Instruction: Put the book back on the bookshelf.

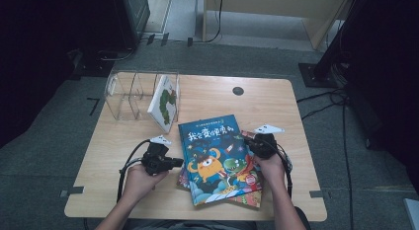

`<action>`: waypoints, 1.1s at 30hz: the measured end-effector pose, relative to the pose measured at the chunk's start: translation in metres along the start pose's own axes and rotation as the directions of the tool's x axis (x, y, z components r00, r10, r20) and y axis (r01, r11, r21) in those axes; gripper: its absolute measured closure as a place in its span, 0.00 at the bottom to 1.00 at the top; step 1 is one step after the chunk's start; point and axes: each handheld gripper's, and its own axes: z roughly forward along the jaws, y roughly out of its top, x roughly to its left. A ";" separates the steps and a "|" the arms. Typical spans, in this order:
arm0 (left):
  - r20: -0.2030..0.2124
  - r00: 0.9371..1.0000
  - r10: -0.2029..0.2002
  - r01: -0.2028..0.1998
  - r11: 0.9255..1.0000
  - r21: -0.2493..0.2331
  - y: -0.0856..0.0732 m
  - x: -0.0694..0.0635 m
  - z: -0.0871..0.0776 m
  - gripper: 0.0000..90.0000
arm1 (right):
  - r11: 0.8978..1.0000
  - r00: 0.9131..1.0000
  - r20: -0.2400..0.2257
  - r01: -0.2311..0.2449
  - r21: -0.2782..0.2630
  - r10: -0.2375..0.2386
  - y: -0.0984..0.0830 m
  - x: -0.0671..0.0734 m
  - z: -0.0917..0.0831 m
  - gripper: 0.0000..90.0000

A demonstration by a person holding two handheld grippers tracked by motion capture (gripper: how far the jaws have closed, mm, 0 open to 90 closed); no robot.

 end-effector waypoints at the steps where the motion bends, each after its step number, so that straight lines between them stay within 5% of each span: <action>1: 0.002 1.000 0.004 -0.004 1.000 0.005 -0.001 -0.001 0.001 1.00 | 1.000 1.000 0.002 0.000 0.001 0.000 0.000 0.000 0.000 1.00; 19: 0.002 1.000 0.007 -0.007 0.999 0.039 -0.010 -0.007 0.010 1.00 | 1.000 1.000 -0.005 -0.003 0.012 0.003 0.001 0.002 0.006 1.00; 33: 0.031 0.999 0.030 -0.032 0.999 0.042 -0.005 -0.020 0.023 1.00 | 0.999 0.999 0.020 -0.024 -0.023 0.025 -0.003 -0.006 -0.015 1.00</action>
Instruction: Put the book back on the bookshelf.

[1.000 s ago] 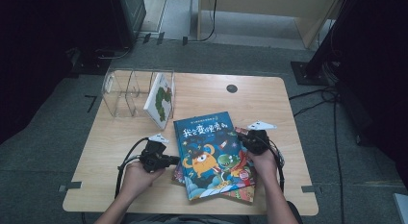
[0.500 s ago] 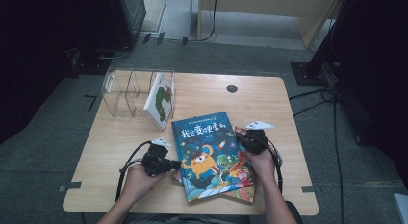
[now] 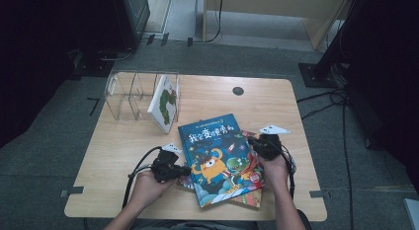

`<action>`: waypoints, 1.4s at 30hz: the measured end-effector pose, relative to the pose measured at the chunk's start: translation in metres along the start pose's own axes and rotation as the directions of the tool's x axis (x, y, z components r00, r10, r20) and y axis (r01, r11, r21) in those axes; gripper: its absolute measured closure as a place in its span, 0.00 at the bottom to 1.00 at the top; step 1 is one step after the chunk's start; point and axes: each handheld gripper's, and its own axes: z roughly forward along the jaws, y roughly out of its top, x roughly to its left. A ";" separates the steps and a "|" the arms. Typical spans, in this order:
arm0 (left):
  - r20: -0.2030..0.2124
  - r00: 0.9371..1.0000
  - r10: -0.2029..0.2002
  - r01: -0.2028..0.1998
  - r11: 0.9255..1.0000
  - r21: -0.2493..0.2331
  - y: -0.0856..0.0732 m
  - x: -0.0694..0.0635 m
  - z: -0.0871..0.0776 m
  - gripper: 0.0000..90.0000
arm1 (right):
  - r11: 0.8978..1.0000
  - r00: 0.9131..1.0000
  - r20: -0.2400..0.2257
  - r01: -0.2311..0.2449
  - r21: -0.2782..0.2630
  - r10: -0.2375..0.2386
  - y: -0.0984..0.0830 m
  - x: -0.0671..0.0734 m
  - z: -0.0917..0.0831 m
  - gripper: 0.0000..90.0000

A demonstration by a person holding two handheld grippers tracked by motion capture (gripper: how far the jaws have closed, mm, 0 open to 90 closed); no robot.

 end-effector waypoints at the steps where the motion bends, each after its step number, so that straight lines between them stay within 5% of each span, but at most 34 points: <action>1: 0.001 1.000 0.003 -0.003 1.000 -0.002 0.001 -0.001 0.001 1.00 | 1.000 1.000 0.002 -0.003 -0.002 0.003 -0.001 -0.001 -0.002 1.00; 15: 0.026 0.998 0.063 -0.064 0.998 0.010 0.017 -0.017 0.022 1.00 | 0.999 0.998 0.052 -0.032 -0.011 0.032 -0.026 -0.007 -0.026 0.99; 28: 0.029 0.998 0.059 -0.059 0.998 0.005 0.016 -0.019 0.024 1.00 | 0.998 0.989 0.140 -0.055 -0.026 0.058 -0.016 -0.011 -0.008 1.00; 42: 0.028 0.999 0.047 -0.047 0.999 -0.001 0.010 -0.023 0.023 1.00 | 0.993 0.984 0.141 -0.113 0.024 0.108 -0.001 -0.014 0.008 1.00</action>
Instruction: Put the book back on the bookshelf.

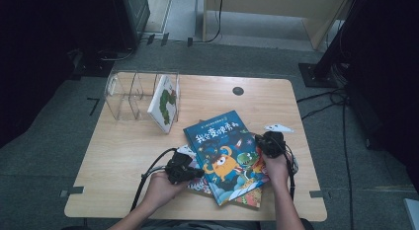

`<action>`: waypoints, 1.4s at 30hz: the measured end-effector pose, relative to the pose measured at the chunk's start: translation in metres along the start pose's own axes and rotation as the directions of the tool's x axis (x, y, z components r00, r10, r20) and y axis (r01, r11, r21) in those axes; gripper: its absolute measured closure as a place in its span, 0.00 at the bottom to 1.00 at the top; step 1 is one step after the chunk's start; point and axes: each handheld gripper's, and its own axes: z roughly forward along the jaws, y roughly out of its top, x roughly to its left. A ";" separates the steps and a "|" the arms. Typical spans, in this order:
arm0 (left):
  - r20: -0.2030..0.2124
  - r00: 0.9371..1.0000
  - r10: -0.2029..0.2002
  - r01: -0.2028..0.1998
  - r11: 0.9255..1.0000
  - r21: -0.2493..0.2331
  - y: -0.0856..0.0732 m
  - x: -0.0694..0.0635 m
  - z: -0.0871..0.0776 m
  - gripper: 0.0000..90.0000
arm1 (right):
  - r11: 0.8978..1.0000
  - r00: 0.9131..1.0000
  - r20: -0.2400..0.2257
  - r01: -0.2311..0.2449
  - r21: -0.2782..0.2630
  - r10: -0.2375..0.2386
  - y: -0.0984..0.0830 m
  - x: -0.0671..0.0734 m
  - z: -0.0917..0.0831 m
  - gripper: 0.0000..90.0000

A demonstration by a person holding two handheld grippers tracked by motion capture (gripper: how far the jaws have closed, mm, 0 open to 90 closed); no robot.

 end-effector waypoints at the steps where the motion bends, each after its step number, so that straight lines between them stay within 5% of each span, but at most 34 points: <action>1: 0.001 1.000 0.000 0.000 1.000 0.004 -0.001 0.000 -0.001 1.00 | 1.000 1.000 0.000 0.010 0.008 -0.010 0.002 0.001 0.001 1.00; 15: -0.017 1.000 -0.011 0.010 1.000 -0.014 -0.010 -0.007 -0.007 1.00 | 0.997 0.997 -0.022 0.070 0.027 -0.070 0.020 0.023 0.021 1.00; 19: -0.021 1.000 -0.004 0.004 1.000 -0.021 -0.009 -0.010 -0.004 1.00 | 0.999 0.997 -0.068 0.036 0.006 -0.035 0.021 0.016 0.018 1.00; 25: -0.024 0.999 0.032 -0.033 0.999 -0.013 -0.005 -0.014 0.000 1.00 | 0.998 0.997 -0.066 0.037 -0.052 -0.040 0.018 0.004 0.004 1.00; 26: -0.055 0.997 0.048 -0.049 0.999 -0.016 -0.002 -0.011 -0.005 1.00 | 0.997 0.996 -0.076 0.045 -0.062 -0.050 0.012 0.001 -0.002 1.00; 32: -0.073 0.997 -0.029 0.025 0.998 -0.057 0.008 0.021 -0.031 1.00 | 0.997 0.995 -0.087 0.037 -0.065 -0.042 -0.004 -0.004 -0.020 1.00; 42: -0.116 0.991 -0.068 0.060 0.996 -0.070 0.019 0.066 -0.053 1.00 | 0.998 0.995 -0.087 0.039 -0.056 -0.044 -0.035 -0.007 -0.048 1.00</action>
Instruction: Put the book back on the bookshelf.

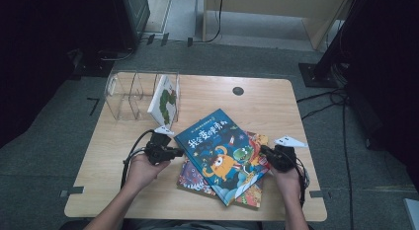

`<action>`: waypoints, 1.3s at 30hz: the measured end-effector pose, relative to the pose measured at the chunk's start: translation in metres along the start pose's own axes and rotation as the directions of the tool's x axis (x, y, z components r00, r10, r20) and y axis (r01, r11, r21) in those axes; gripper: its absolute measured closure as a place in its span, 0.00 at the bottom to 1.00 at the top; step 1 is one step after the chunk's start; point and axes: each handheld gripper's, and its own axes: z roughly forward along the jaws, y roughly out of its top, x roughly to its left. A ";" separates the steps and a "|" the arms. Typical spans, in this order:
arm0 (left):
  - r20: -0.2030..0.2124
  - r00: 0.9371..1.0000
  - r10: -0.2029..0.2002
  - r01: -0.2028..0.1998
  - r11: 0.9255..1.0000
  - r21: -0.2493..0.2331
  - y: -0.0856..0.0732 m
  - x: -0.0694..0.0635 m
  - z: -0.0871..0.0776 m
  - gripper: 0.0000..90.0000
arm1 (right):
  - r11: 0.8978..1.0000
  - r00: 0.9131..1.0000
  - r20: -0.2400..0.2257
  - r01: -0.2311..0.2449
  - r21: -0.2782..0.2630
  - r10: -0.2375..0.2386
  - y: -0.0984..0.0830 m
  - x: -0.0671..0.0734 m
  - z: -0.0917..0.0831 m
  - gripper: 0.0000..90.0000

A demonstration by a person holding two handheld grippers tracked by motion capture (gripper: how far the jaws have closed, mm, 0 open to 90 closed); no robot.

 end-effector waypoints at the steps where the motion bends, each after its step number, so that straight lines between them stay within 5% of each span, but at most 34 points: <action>1: 0.001 1.000 -0.003 0.003 1.000 -0.002 0.001 0.003 -0.001 1.00 | 1.000 1.000 0.000 0.001 0.005 -0.001 -0.005 0.000 -0.004 1.00; 16: 0.010 0.997 -0.076 0.076 0.997 -0.009 0.007 0.045 -0.007 0.99 | 1.000 1.000 0.023 0.009 0.006 -0.009 -0.037 0.004 -0.034 1.00; 24: 0.000 0.997 -0.077 0.077 0.997 -0.013 0.008 0.047 -0.007 0.98 | 1.000 1.000 0.015 0.000 0.017 0.000 -0.042 0.007 -0.041 1.00; 27: 0.000 0.997 -0.081 0.081 0.997 -0.017 0.007 0.048 -0.008 0.98 | 0.998 1.000 0.015 0.023 0.061 -0.024 -0.048 0.009 -0.042 1.00; 39: -0.055 0.994 -0.098 0.097 0.995 -0.026 0.002 0.055 -0.008 0.98 | 0.999 1.000 0.014 0.000 0.037 -0.001 -0.041 0.000 -0.033 1.00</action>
